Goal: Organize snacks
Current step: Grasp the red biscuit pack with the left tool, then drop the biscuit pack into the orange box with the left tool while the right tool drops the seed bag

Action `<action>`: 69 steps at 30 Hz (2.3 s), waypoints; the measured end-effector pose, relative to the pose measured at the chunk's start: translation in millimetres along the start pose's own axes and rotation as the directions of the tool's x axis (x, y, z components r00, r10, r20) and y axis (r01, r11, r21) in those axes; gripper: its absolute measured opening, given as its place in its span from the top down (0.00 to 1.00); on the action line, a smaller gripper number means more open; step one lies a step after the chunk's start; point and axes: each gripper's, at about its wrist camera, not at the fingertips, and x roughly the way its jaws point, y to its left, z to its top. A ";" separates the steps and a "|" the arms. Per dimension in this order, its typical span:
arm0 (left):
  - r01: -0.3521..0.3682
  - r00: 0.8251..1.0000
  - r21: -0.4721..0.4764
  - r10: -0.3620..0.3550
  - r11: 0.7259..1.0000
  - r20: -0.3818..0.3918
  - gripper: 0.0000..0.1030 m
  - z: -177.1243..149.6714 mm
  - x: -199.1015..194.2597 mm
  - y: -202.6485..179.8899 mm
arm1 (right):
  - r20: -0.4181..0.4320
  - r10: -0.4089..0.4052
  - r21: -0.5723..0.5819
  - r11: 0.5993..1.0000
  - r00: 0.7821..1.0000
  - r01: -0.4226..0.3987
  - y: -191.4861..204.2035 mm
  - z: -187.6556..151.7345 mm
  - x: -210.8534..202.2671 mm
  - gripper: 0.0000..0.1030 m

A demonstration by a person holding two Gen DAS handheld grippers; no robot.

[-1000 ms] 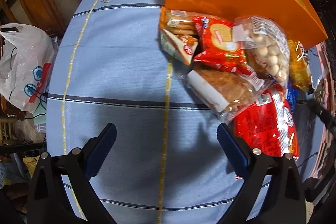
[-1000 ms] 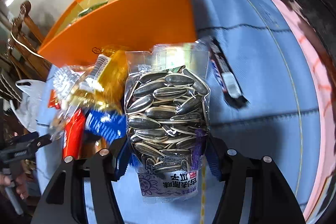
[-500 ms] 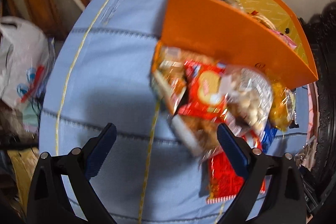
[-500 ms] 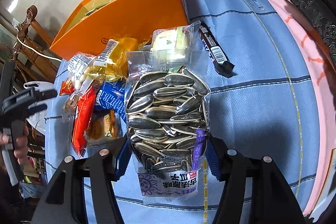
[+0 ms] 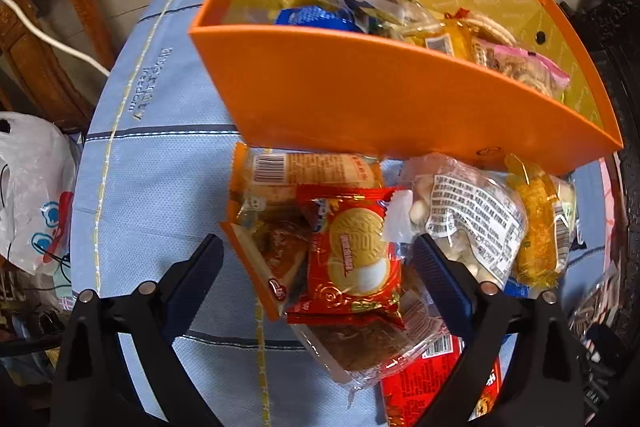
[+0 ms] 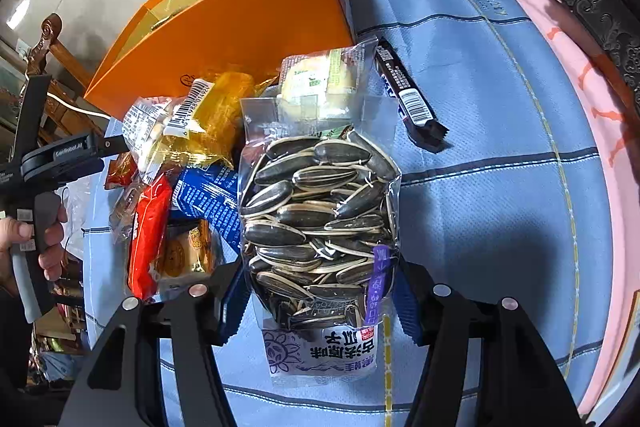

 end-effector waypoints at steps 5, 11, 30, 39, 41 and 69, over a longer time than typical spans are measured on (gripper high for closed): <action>0.003 1.000 0.060 -0.002 0.998 -0.010 0.10 -6.8 -1.4 -5.7 | -0.007 0.010 -0.013 1.000 1.000 -0.010 4.9 3.7 3.7 0.40; -0.103 0.994 0.239 0.094 0.966 0.051 0.10 -17.6 -3.2 -18.2 | -0.011 0.017 -0.019 1.000 1.000 -0.017 5.9 4.6 4.3 0.40; 0.108 0.994 0.010 -0.108 0.994 0.011 0.59 -36.7 -26.5 23.2 | -0.091 -0.110 -0.083 0.991 0.990 0.103 18.4 -4.8 38.9 0.32; 0.090 0.996 -0.041 -0.091 0.995 -0.025 0.59 -75.2 -28.4 44.5 | -0.052 -0.239 -0.252 0.943 0.970 0.219 43.6 -13.0 41.1 0.38; 0.099 0.995 -0.039 -0.100 0.994 -0.018 0.59 -78.9 -32.4 43.5 | -0.037 -0.198 -0.216 0.958 0.979 0.186 38.0 -12.2 26.7 0.38; 0.167 0.977 0.062 -0.173 0.984 0.122 0.59 -18.5 -96.9 7.6 | 0.203 0.112 -0.188 0.979 0.973 -0.074 55.6 61.0 -88.1 0.39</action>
